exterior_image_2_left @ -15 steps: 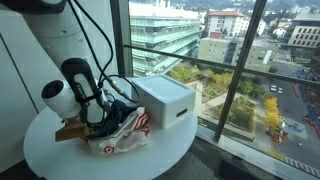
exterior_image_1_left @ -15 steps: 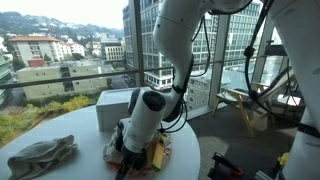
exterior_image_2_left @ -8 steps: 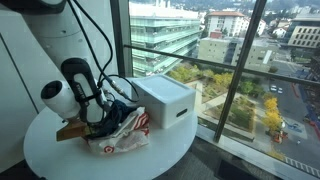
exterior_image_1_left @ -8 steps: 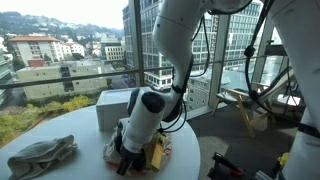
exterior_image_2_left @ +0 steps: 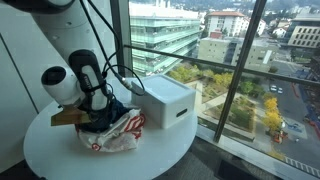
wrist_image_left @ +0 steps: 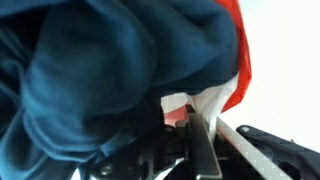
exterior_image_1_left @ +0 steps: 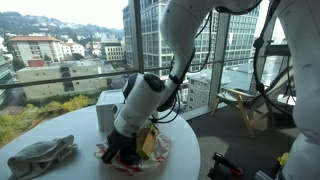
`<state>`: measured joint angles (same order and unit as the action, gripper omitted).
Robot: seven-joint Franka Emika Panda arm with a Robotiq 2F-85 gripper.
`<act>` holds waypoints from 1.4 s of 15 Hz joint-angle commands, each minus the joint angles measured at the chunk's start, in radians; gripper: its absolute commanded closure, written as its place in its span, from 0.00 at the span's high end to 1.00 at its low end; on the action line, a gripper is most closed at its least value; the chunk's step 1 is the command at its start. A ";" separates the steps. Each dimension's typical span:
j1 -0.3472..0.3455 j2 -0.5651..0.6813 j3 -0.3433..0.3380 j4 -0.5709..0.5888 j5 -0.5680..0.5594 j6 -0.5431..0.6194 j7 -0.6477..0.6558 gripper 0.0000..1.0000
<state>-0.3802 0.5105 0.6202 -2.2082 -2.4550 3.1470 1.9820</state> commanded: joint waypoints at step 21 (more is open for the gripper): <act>0.141 -0.279 -0.138 -0.237 0.410 -0.035 -0.600 0.00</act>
<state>-0.2582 0.1580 0.5252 -2.4649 -2.1278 3.0839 1.5090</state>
